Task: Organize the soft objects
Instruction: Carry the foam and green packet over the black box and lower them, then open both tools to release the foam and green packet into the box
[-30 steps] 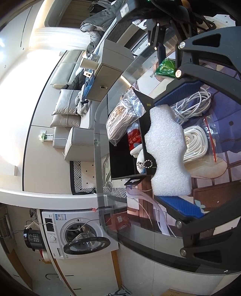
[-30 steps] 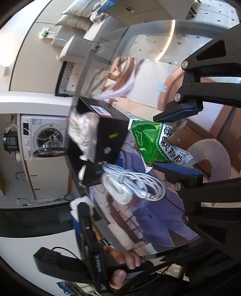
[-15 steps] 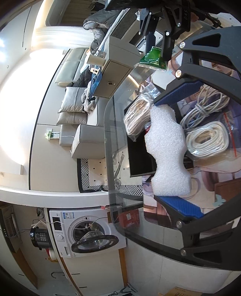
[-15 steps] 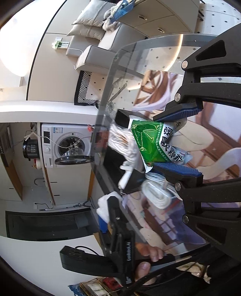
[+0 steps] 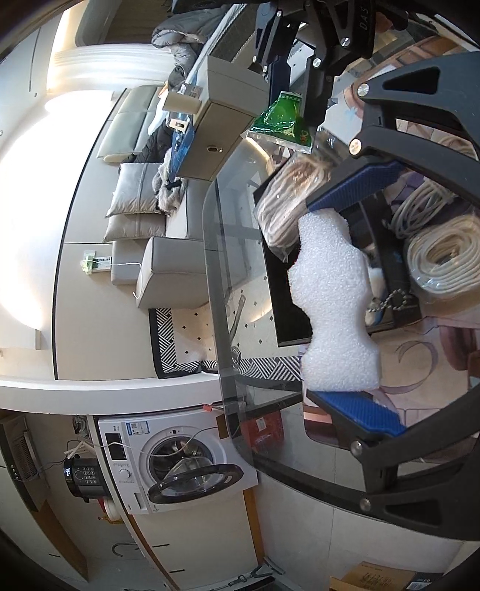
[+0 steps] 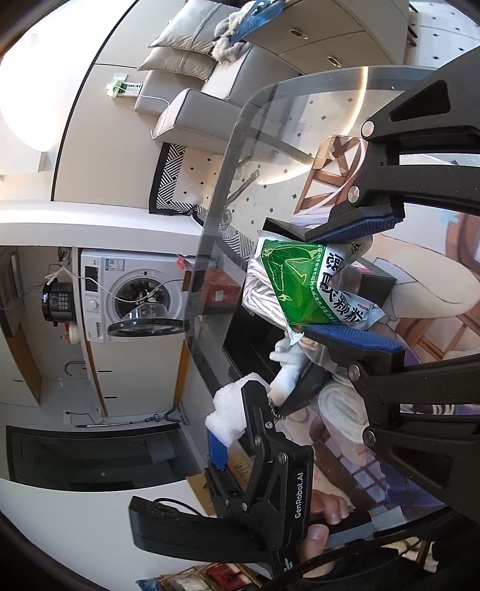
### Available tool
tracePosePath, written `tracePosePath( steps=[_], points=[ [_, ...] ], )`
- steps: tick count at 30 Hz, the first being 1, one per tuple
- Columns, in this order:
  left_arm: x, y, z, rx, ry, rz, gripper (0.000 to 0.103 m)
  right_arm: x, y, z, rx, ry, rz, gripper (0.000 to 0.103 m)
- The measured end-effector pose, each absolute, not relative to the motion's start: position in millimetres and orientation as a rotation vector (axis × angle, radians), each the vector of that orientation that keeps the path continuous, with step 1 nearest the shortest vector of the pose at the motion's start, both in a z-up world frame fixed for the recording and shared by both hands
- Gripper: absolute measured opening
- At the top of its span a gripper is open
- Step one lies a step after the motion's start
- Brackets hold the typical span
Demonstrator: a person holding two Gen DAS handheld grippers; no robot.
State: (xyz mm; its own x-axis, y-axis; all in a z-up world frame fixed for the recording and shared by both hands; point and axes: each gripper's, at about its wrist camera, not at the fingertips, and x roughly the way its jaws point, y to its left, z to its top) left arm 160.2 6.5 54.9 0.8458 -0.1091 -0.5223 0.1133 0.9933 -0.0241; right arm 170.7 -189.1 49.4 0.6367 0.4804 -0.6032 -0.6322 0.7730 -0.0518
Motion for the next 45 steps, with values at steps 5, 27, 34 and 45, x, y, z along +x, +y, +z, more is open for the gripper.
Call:
tracePosePath(
  steps=[5,27,34,45],
  points=[
    [174.5,8.9,48.0,0.013,0.571,-0.11,0.091,184.3,-175.3,37.5,-0.314,0.634,0.648,0.043],
    [199.0,5.9,29.4,0.033,0.61,-0.121,0.091,221.2,-139.4,12.3,-0.388,0.7,0.686,0.044],
    [201.8,1.2,28.5,0.058,0.606,-0.137,0.091,218.7,-141.7,15.6,-0.397,0.669,0.679,0.066],
    [195.0,-6.2,31.5,0.077,0.616,-0.186,0.098,200.8,-166.0,25.7,-0.357,0.627,0.626,0.091]
  ],
)
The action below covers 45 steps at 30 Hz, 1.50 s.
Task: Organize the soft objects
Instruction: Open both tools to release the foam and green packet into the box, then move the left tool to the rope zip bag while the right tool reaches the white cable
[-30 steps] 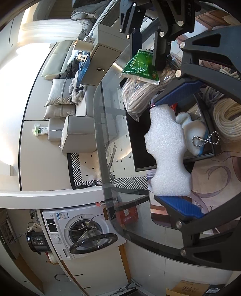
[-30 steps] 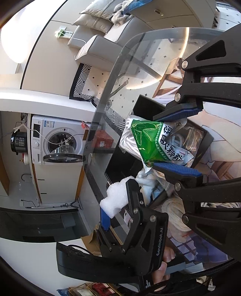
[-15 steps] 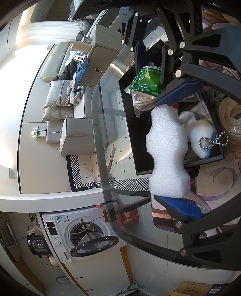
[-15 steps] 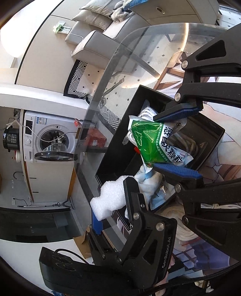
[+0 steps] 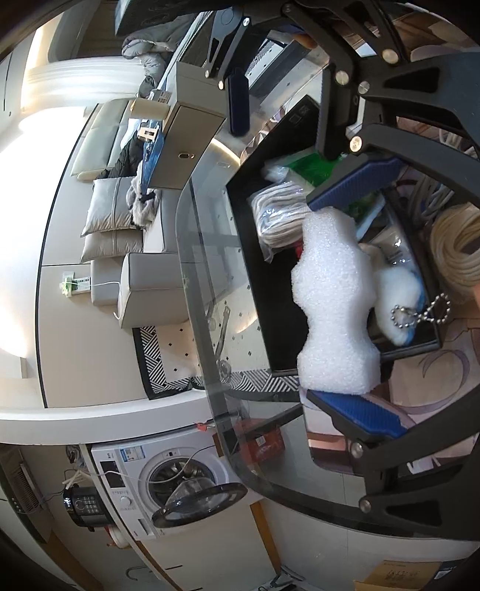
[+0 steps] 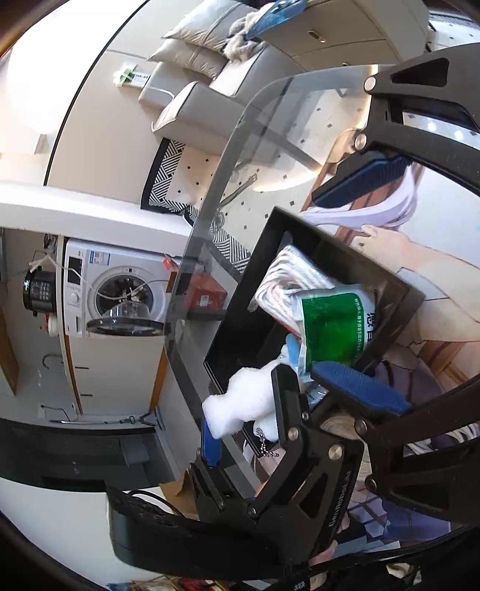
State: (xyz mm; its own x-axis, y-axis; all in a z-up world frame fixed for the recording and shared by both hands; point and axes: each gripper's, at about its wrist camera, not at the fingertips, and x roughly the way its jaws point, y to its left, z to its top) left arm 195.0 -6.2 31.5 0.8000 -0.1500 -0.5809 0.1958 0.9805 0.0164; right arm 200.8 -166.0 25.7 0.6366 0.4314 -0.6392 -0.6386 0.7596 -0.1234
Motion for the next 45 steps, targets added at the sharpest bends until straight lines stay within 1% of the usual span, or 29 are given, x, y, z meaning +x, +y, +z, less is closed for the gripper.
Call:
tracePosePath(
  steps=[1,2,5,6,19,31,45],
  points=[
    [193.8,-5.8,32.2,0.071,0.617,-0.187,0.101,198.4,-168.7,25.9,-0.351,0.625,0.622,0.096],
    [192.4,-5.0,32.7,0.062,0.617,-0.187,0.103,195.5,-171.4,26.3,-0.348,0.621,0.619,0.098],
    [186.7,-3.1,35.1,0.045,0.617,-0.191,0.103,186.7,-180.8,26.3,-0.317,0.62,0.612,0.1],
    [184.4,-3.0,36.1,0.045,0.614,-0.191,0.103,184.4,-184.6,26.4,-0.304,0.622,0.61,0.102],
    [147.4,10.8,41.2,0.022,0.614,-0.123,0.103,156.0,-193.0,14.1,-0.218,0.701,0.634,0.102],
    [121.2,20.3,18.2,-0.017,0.671,-0.061,0.103,142.1,-178.6,-0.5,-0.196,0.764,0.694,0.102],
    [112.9,24.4,-3.3,-0.037,0.73,-0.02,0.103,143.0,-149.5,-32.7,-0.231,0.894,0.7,0.102]
  ],
)
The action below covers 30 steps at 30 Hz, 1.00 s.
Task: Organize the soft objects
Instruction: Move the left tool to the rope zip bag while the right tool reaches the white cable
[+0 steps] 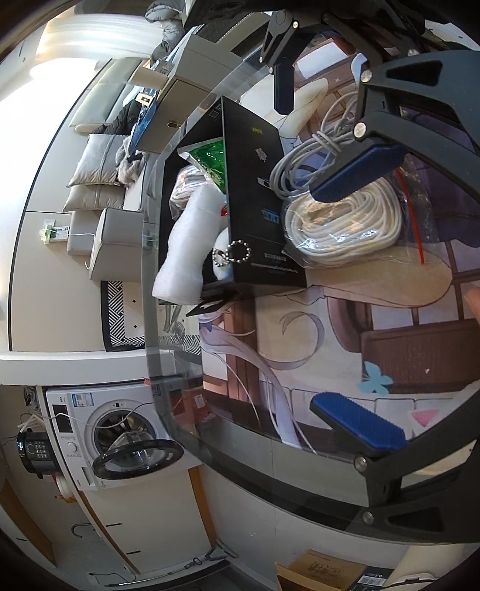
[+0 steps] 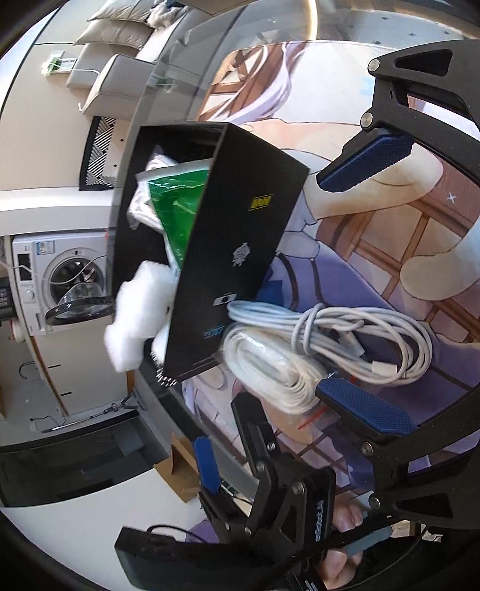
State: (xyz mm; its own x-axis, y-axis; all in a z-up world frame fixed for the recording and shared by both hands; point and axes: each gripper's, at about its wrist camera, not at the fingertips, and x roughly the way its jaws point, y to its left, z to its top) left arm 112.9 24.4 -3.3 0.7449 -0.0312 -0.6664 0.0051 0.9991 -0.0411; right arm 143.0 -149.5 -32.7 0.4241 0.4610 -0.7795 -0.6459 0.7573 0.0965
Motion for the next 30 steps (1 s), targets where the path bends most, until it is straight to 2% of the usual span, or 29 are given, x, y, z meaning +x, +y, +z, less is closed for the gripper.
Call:
tracePosePath(
  steps=[23,26,28,30],
  points=[
    [118.4,2.7,-17.6,-0.002,0.823,-0.078,0.103,153.5,-165.2,-39.6,-0.272,0.896,0.649,0.102],
    [120.7,1.6,-18.5,-0.012,0.837,-0.092,0.103,152.1,-163.1,-39.9,-0.287,0.893,0.646,0.099],
    [122.0,0.1,-19.0,-0.009,0.843,-0.092,0.103,152.1,-161.6,-40.6,-0.293,0.896,0.645,0.091],
    [122.8,-0.6,-19.7,-0.013,0.85,-0.1,0.103,152.4,-161.6,-40.7,-0.306,0.895,0.636,0.09]
  ],
)
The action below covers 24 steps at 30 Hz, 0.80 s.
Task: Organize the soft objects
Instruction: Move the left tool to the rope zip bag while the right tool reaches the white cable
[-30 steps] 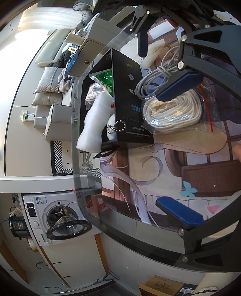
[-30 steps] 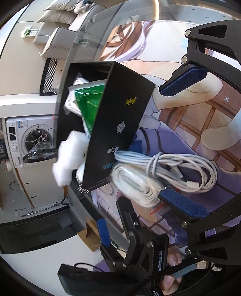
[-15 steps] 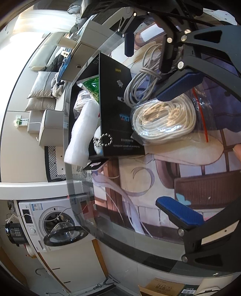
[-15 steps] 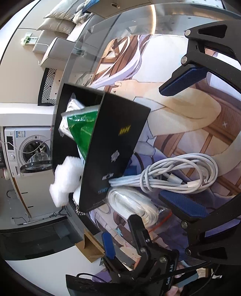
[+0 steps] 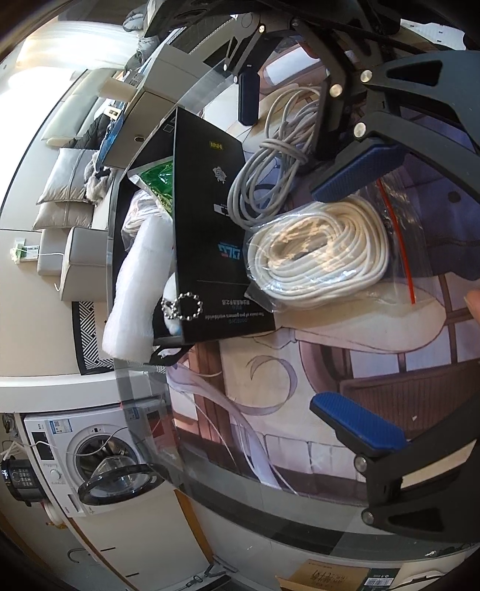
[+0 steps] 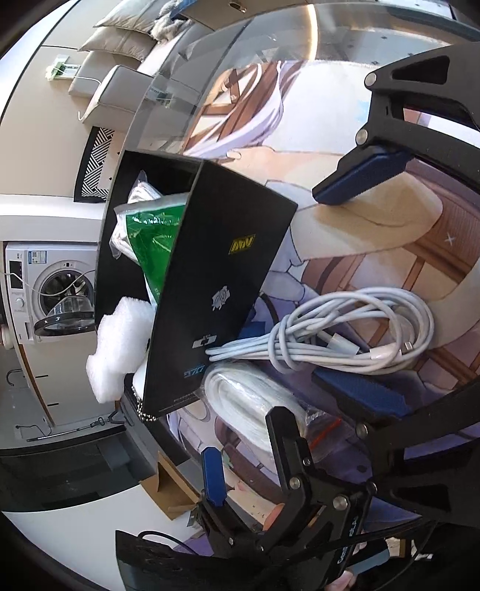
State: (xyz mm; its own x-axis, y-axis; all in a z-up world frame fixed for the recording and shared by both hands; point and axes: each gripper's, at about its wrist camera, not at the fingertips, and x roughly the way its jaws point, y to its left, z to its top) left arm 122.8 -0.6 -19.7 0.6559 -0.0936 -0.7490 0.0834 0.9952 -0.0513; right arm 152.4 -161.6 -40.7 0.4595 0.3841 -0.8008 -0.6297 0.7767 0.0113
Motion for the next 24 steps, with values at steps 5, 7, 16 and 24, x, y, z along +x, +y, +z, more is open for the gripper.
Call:
tracePosePath(
  steps=[5,7,16,24],
  points=[
    [124.2,-4.4,-20.8,-0.005,0.859,-0.112,0.103,155.0,-169.5,-41.7,-0.306,0.898,0.628,0.09],
    [126.4,-6.5,-21.6,-0.001,0.867,-0.114,0.103,155.0,-171.3,-41.9,-0.305,0.898,0.628,0.09],
    [135.6,-12.1,-31.6,0.011,0.933,-0.097,0.103,155.4,-171.4,-42.2,-0.313,0.898,0.627,0.09],
    [134.1,-10.1,-31.5,0.018,0.931,-0.108,0.103,151.4,-164.2,-47.7,-0.337,0.915,0.623,0.101]
  ],
)
